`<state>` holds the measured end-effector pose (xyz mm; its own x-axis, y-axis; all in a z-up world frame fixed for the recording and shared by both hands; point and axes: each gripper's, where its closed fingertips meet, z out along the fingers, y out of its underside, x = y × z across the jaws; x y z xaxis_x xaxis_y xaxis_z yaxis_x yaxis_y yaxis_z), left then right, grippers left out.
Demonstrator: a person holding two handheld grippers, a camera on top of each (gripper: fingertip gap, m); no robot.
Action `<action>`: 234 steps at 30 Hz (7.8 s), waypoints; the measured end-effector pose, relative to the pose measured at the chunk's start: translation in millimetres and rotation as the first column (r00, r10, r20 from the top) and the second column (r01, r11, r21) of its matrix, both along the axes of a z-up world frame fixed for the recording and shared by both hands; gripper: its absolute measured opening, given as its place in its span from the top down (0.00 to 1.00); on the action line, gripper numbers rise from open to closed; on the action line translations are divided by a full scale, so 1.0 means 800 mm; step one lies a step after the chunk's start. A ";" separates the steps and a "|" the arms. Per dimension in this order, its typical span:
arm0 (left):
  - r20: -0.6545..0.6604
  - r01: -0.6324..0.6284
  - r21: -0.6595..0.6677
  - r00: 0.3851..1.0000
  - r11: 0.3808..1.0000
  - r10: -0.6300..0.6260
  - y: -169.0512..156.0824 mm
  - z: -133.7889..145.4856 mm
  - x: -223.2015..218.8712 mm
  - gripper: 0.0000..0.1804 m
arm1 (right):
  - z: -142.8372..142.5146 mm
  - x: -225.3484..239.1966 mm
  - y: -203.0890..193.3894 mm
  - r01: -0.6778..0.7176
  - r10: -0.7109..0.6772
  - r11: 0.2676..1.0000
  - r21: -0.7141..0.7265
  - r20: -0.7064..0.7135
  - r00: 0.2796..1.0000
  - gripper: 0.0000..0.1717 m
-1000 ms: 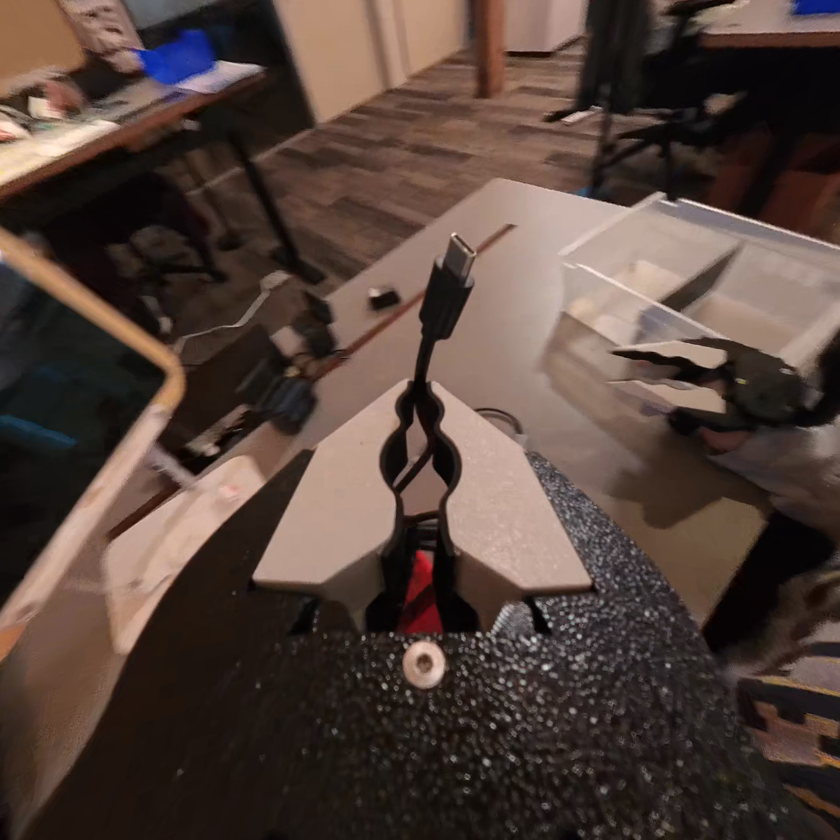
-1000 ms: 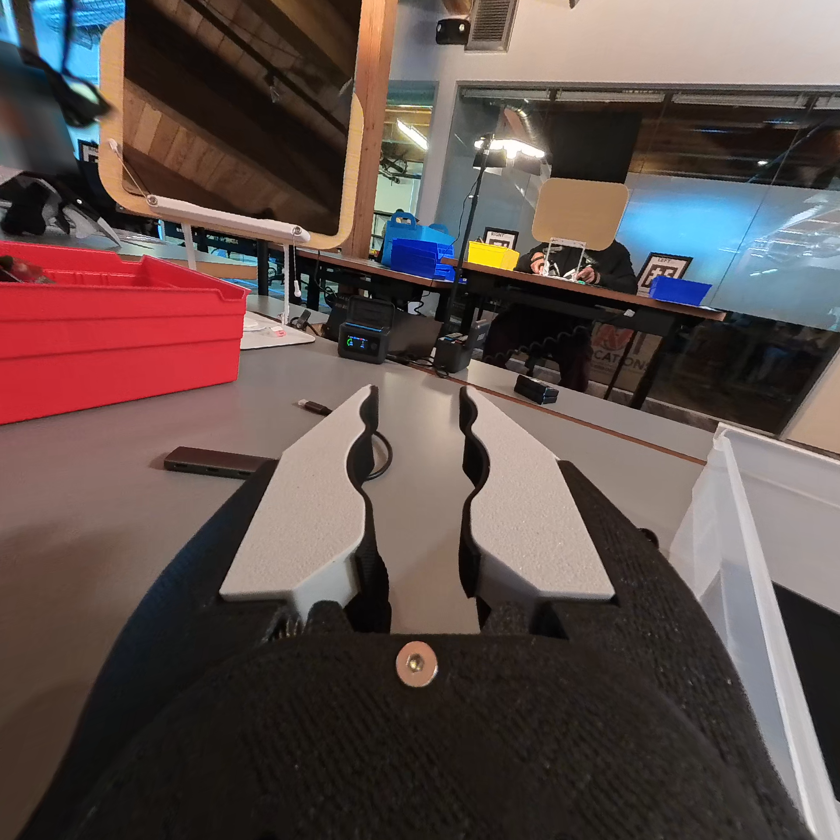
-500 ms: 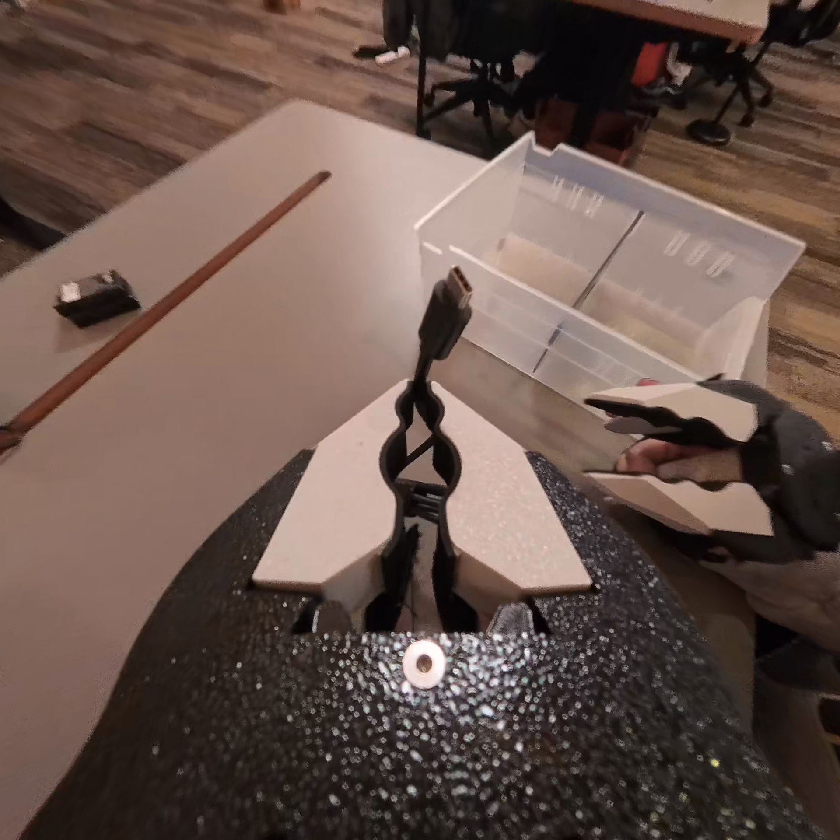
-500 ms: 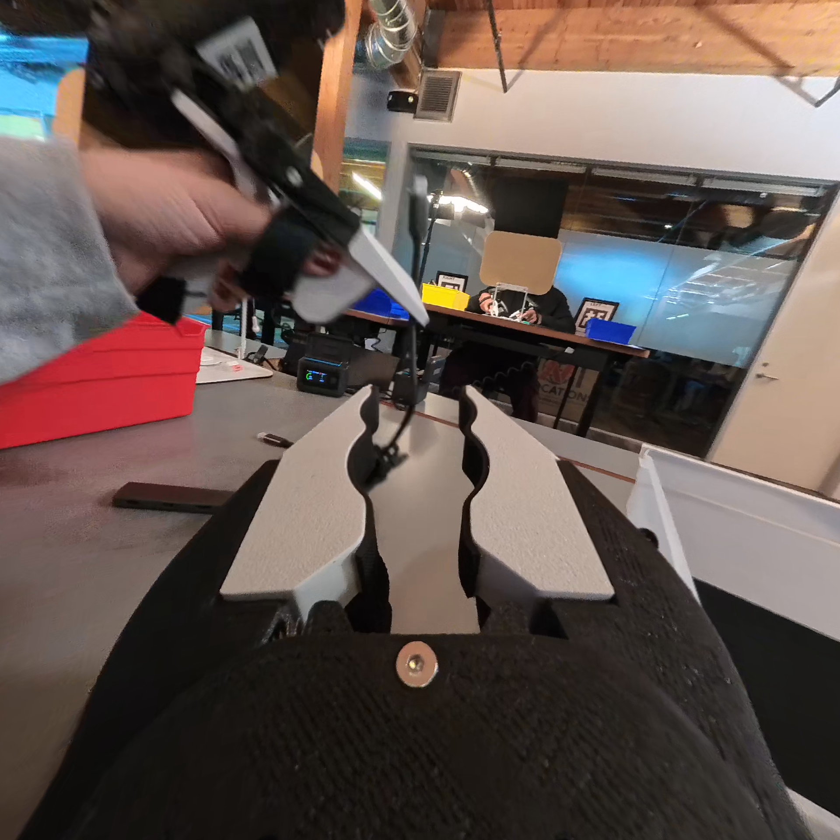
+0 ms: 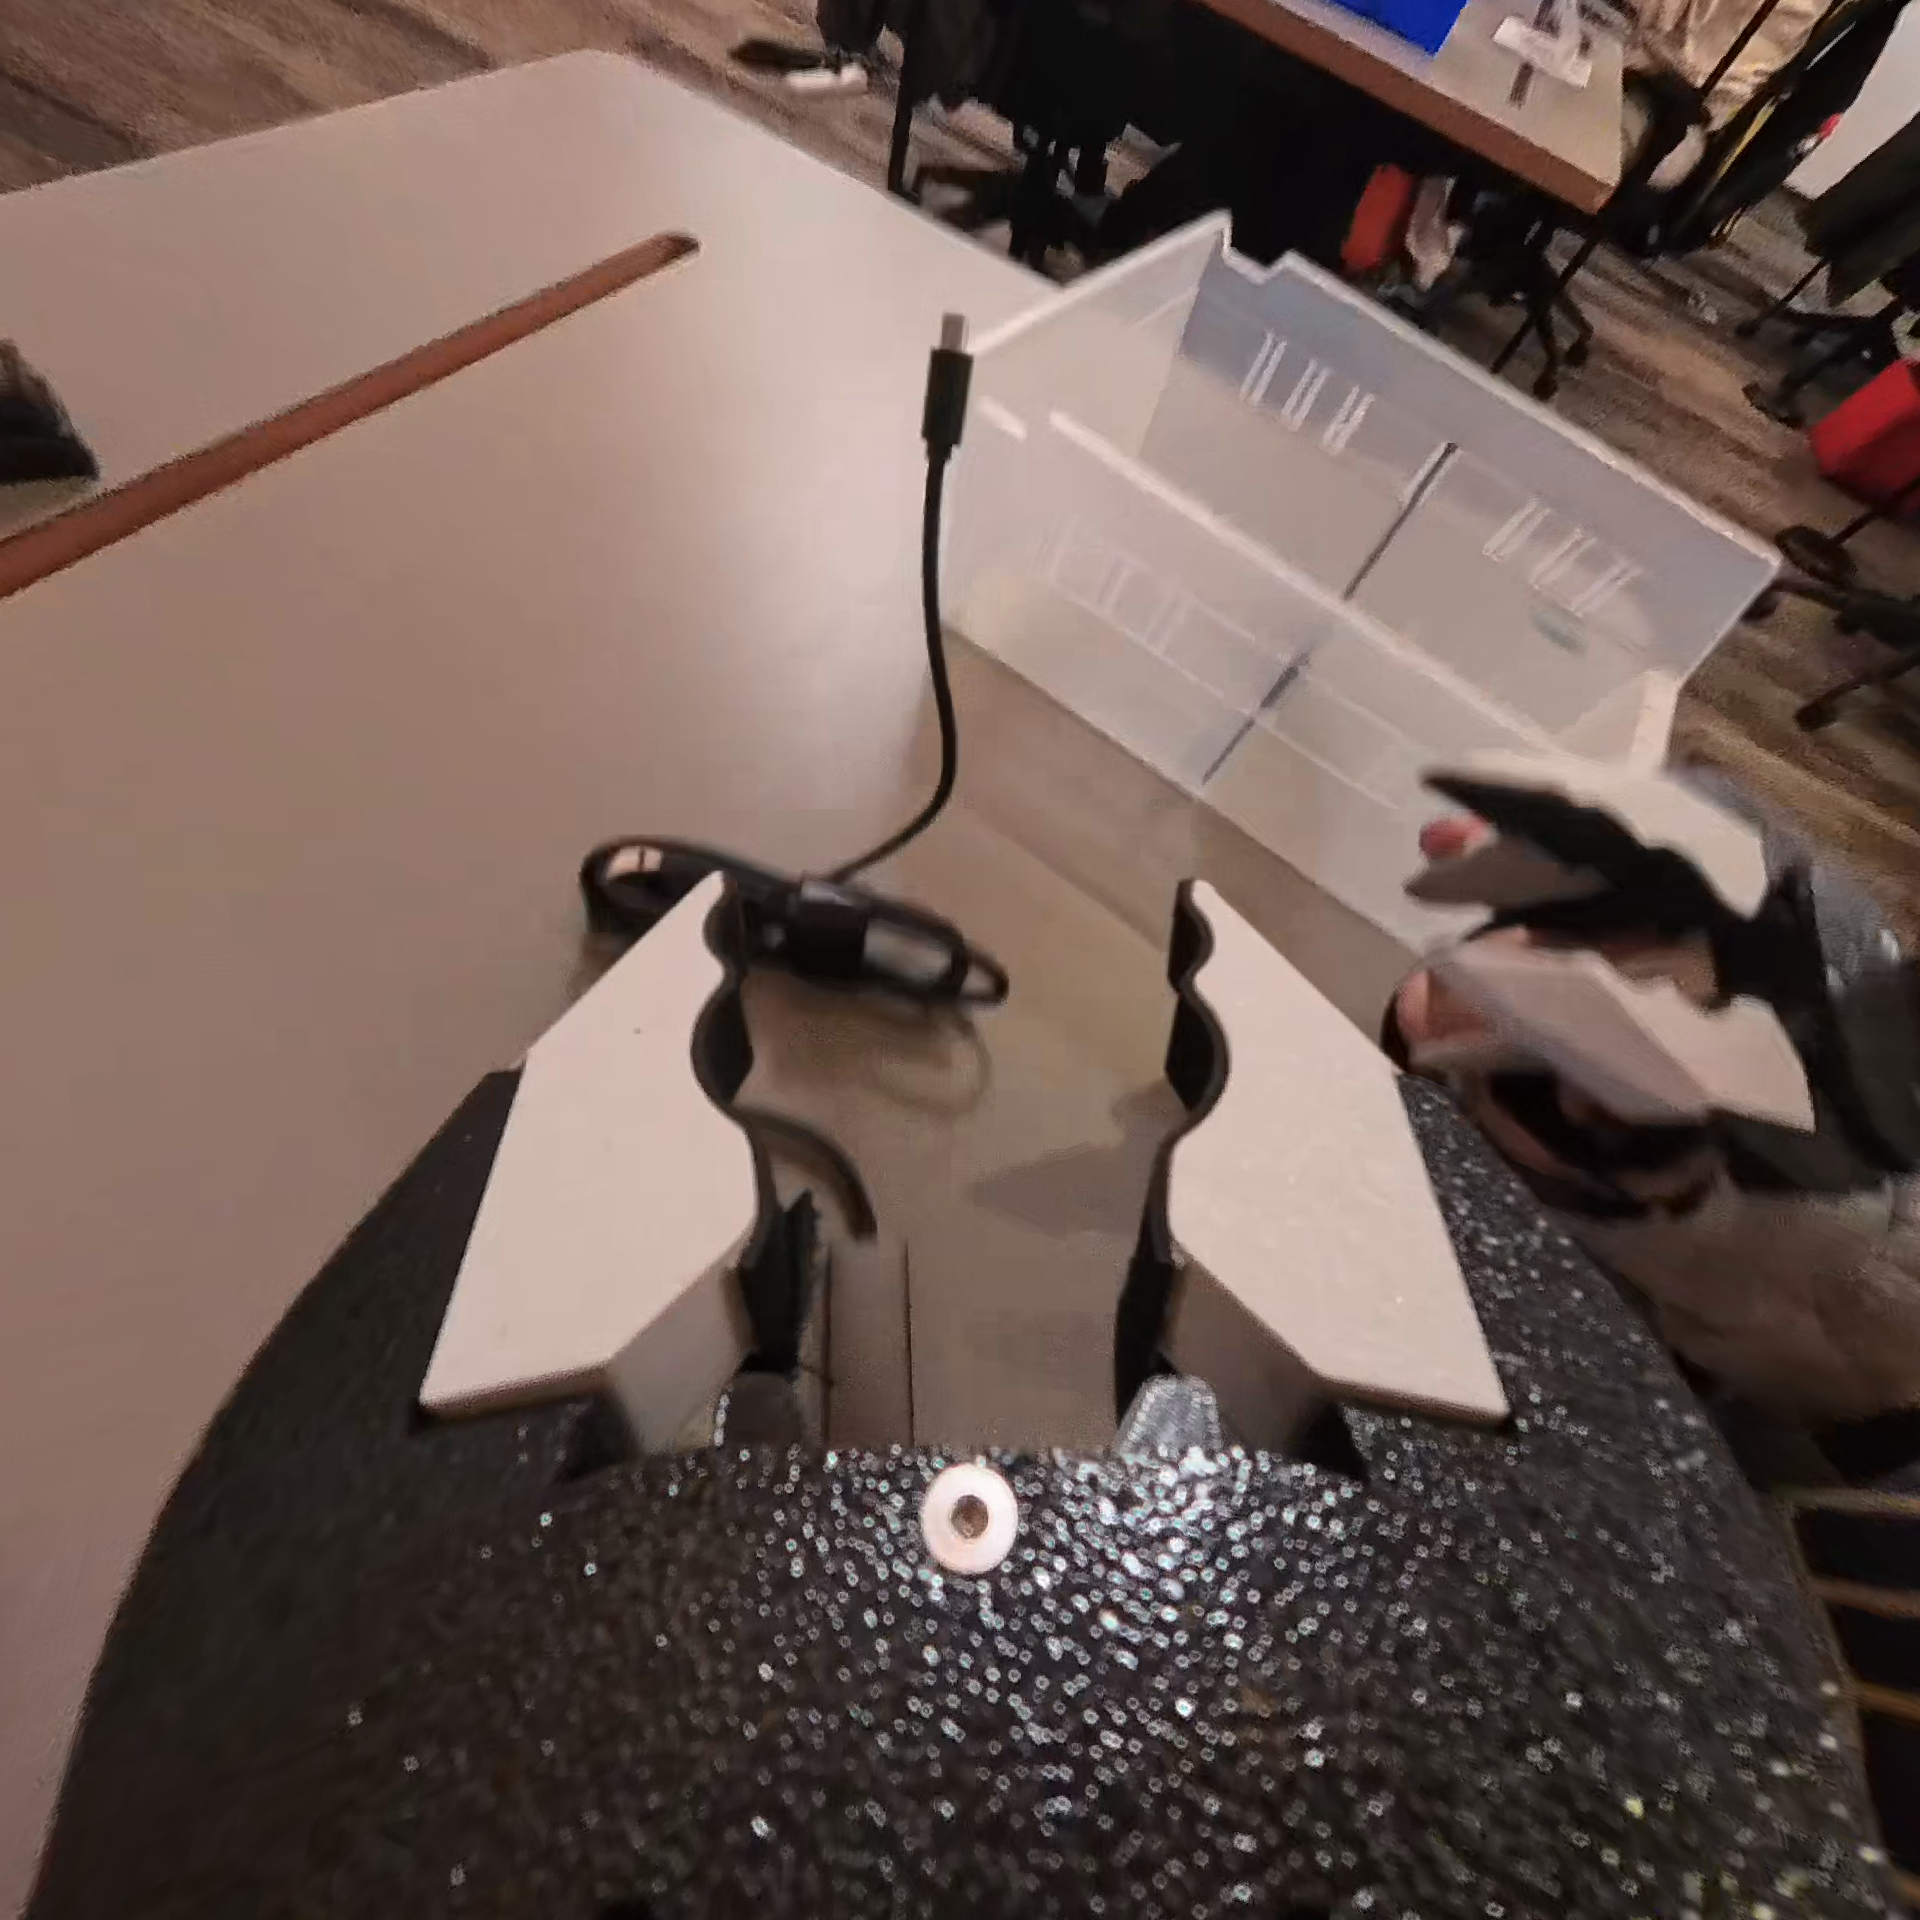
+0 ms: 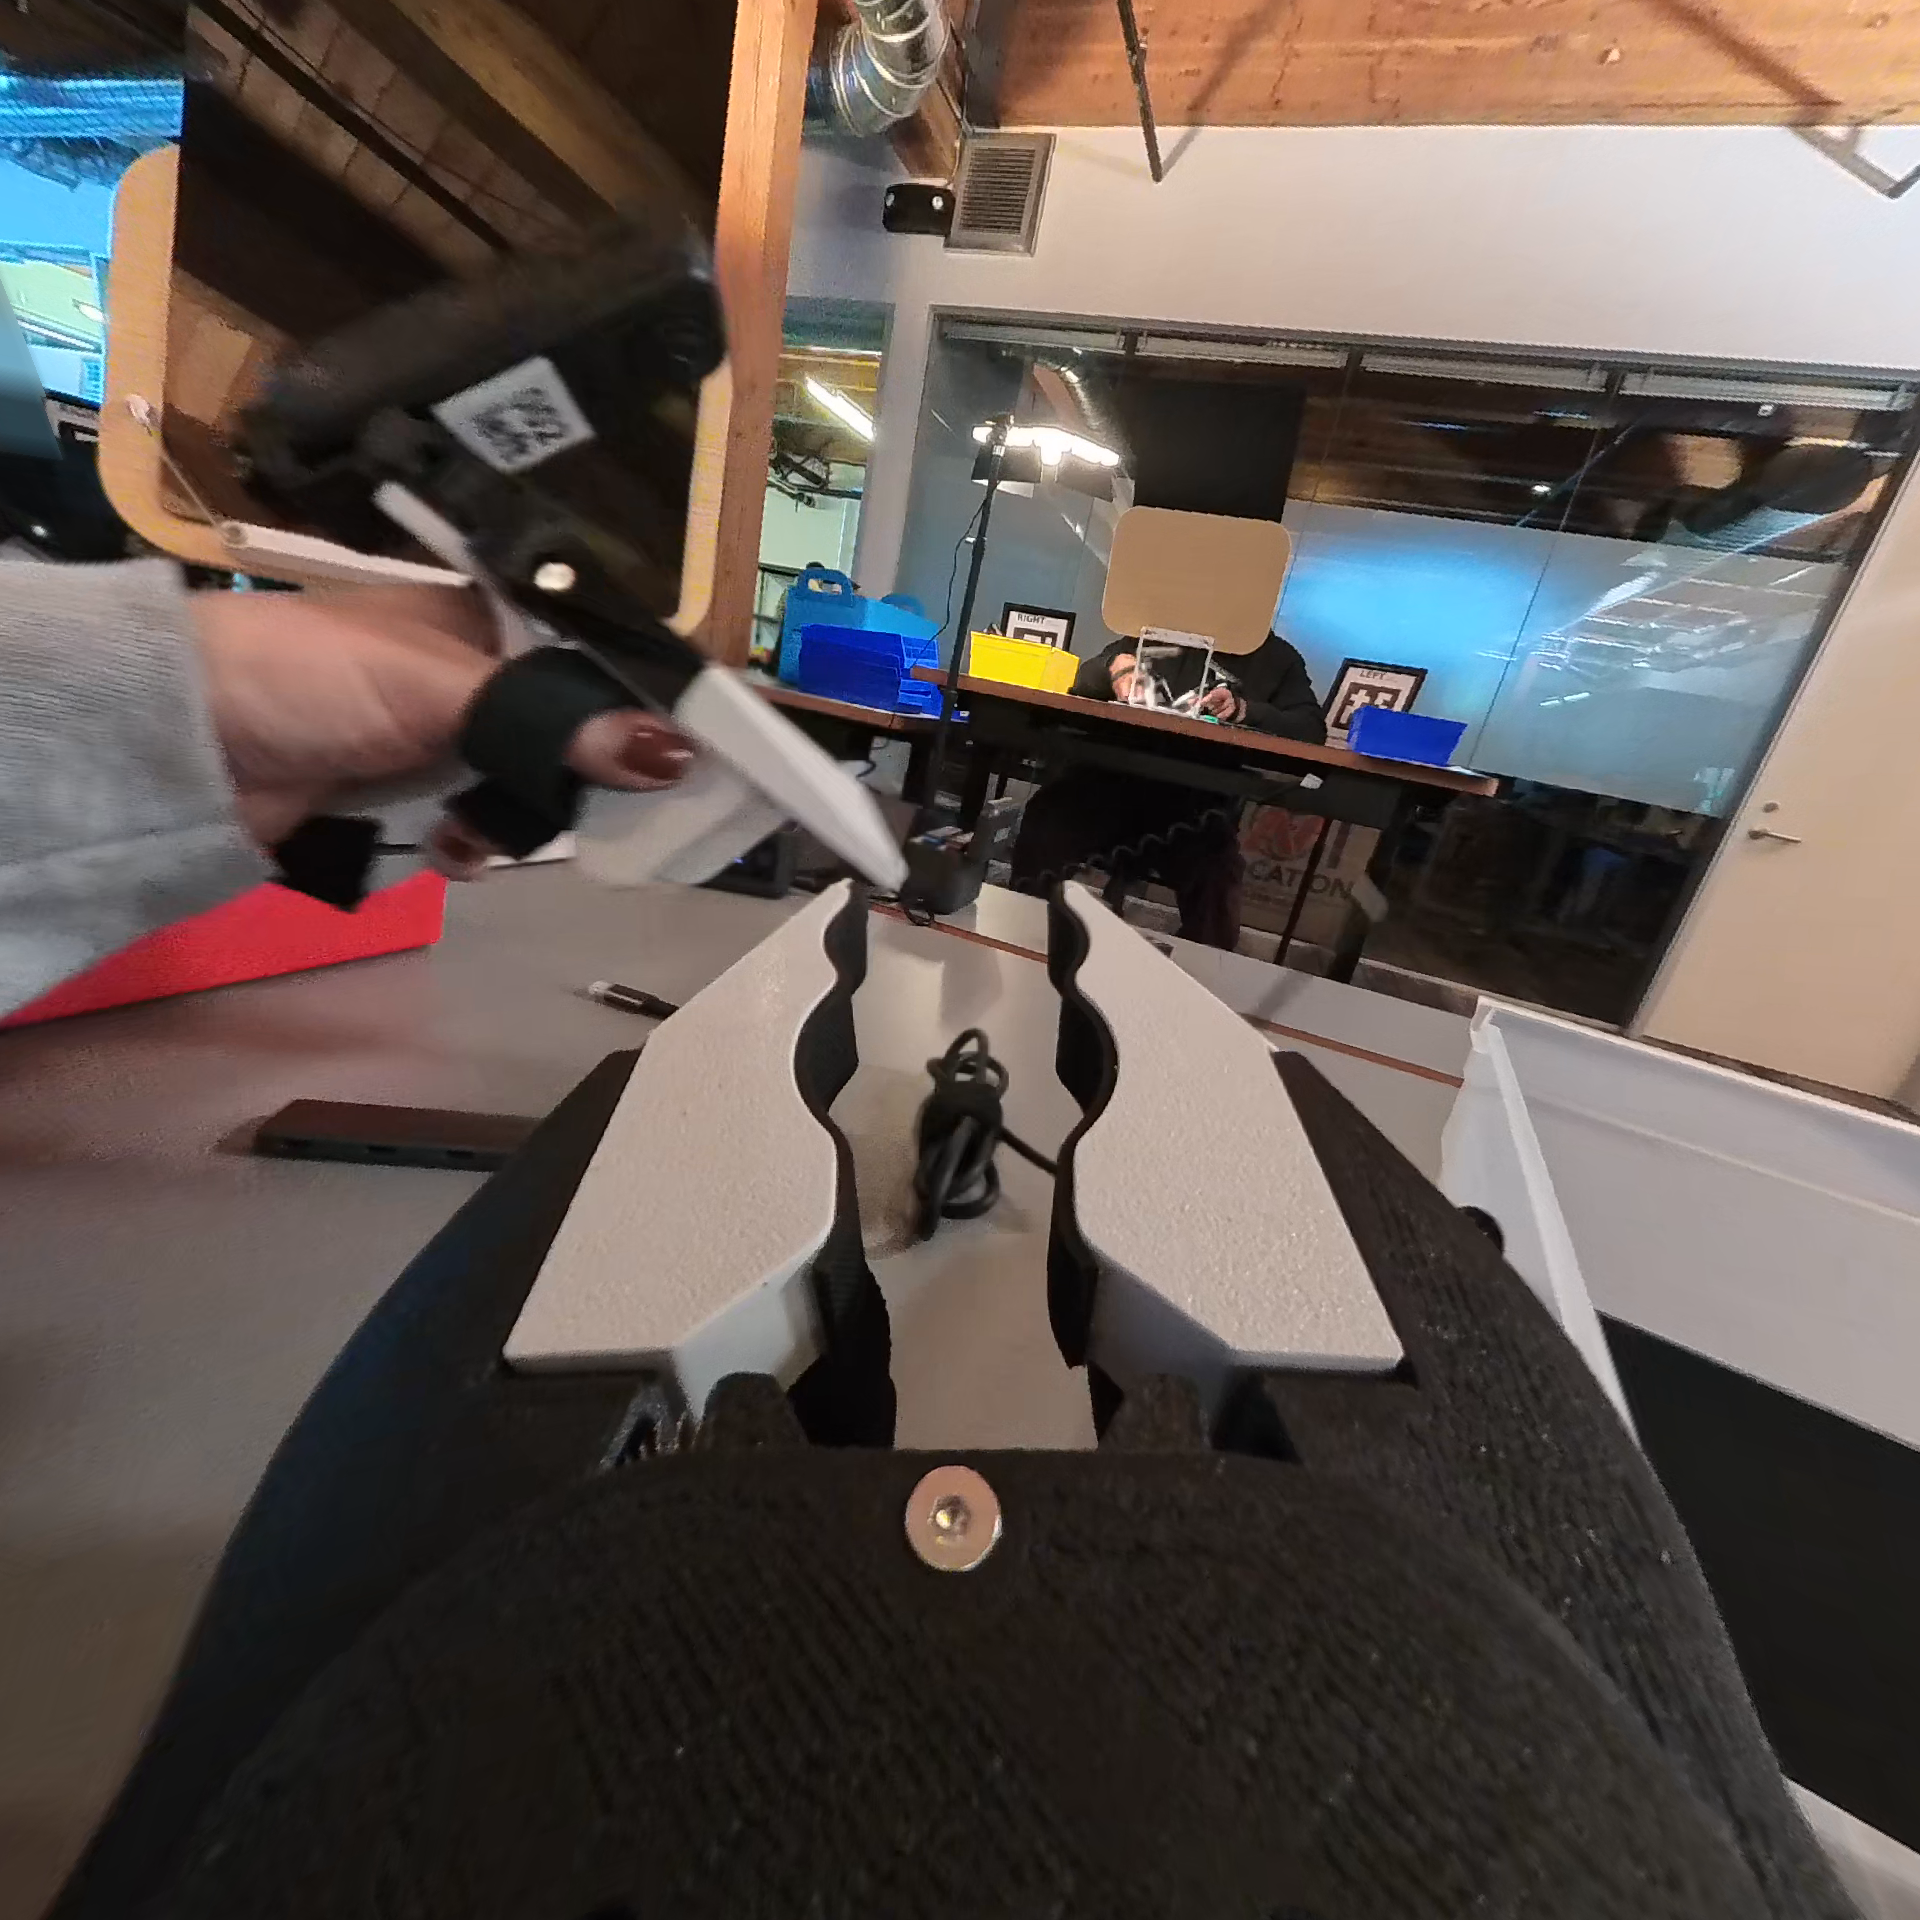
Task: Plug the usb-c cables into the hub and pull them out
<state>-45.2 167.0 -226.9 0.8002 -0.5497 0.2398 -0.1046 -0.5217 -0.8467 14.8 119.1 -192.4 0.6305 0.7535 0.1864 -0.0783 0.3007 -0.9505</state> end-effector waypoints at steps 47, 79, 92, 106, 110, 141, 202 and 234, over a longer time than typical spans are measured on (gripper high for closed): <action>-0.526 0.348 0.350 0.841 0.870 -0.125 -0.170 -0.027 -0.013 0.87 | -0.116 -0.109 -0.073 -0.641 0.307 0.767 -0.019 0.888 0.341 1.00; -0.605 0.145 0.561 0.744 0.815 0.284 -0.139 -0.060 -0.048 0.96 | -0.079 0.030 0.181 0.464 0.344 0.343 -0.817 0.569 0.747 0.77; -0.589 0.117 0.567 0.750 0.816 0.302 -0.140 -0.059 -0.048 0.96 | -0.150 0.051 0.231 0.865 0.253 0.312 -0.393 0.912 0.323 0.73; -0.468 -0.024 0.560 0.816 0.828 0.340 -0.140 -0.051 -0.071 0.96 | -0.136 0.015 0.249 0.653 0.024 0.736 -0.177 0.972 0.235 0.93; -0.431 -0.085 0.555 0.822 0.827 0.373 -0.139 -0.049 -0.083 0.96 | -0.120 -0.033 0.219 0.313 0.049 0.945 -0.097 0.986 0.156 0.97; -0.328 -0.198 0.441 0.872 0.876 0.363 -0.141 -0.065 -0.108 0.96 | -0.149 -0.118 -0.064 -0.528 0.628 0.736 -0.423 0.719 0.298 0.76; -0.694 0.086 0.457 0.657 0.885 0.294 -0.137 -0.070 -0.065 0.95 | -0.127 -0.129 -0.010 -0.497 -0.374 0.750 0.436 0.900 0.224 0.97; -0.634 0.260 0.515 0.757 0.817 0.159 -0.159 -0.056 -0.042 0.96 | -0.126 -0.140 -0.072 -0.601 0.185 0.796 0.070 0.918 0.352 0.95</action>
